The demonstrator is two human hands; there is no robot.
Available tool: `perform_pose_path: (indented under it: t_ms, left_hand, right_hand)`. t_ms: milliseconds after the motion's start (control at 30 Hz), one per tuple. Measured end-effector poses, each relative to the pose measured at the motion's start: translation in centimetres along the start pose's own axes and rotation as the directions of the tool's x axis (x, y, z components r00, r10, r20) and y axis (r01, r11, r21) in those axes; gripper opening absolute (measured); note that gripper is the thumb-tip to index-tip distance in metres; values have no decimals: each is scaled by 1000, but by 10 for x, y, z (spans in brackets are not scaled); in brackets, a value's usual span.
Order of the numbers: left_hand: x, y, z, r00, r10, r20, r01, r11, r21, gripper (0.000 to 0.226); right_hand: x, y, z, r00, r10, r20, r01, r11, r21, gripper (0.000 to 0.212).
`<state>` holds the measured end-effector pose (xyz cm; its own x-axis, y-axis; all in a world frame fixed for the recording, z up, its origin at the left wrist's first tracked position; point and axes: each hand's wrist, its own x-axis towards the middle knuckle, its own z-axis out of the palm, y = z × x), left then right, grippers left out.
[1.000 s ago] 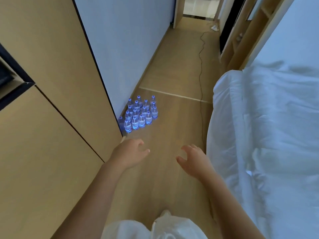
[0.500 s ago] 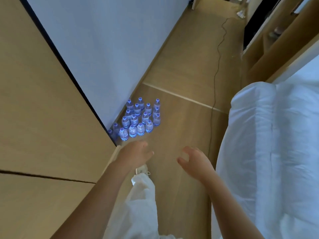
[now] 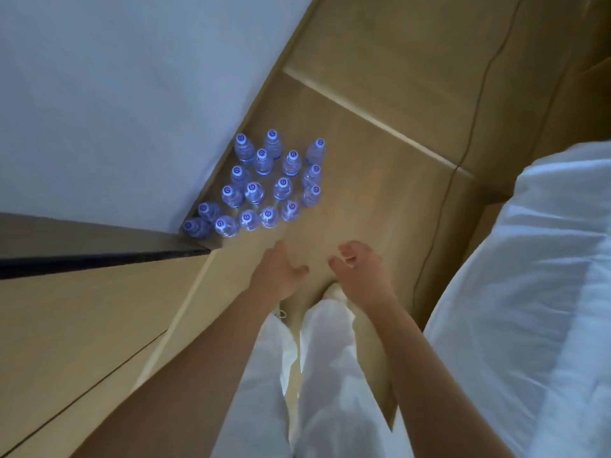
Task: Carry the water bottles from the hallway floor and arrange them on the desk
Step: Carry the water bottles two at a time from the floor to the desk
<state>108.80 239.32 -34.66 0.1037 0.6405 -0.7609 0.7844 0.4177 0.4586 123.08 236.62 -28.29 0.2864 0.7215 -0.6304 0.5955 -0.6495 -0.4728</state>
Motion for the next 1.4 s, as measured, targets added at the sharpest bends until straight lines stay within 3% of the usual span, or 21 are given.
perform_pose_path:
  t_ms: [300,500,700,833,933,1100,1233,1400]
  left_hand:
    - [139,-5,23,966,-259,0,255,952,-170,81]
    - [259,-6,87,925,-378,27,370,888,-274,84]
    - [368,-36,138,859,-510,-36,438,771,-463,89]
    - [411,-68,146,925,-359,-123,246,813,-528,80]
    - [422,-85,147,961,-241,-135,133,833,-537,79]
    - [413,-94,154,974,-51,-222,-53,897,-439,79]
    - [416,-91,146,954,-32,-297,-98,905,-413,44]
    - [389,-79,130,959,-33,-280,-93,900,-426,44]
  right_hand:
    - [164,32,34,966,135,219,-143,989,21,23]
    - [299,69,73,961,132,241,-137,991,2,30]
    - [423,114,137,958,173,228,-156,983,-92,57]
    - [469,128,175,978,16,208,18,987,-161,70]
    - [486,134,190,971,-126,202,162,971,-174,66]
    - [491,147,195,973,-179,148,192,979,-75,64]
    - [486,147,200,970,-195,143,213,970,-120,52]
    - [452,142,188,963,-210,167,234,962,-141,56]
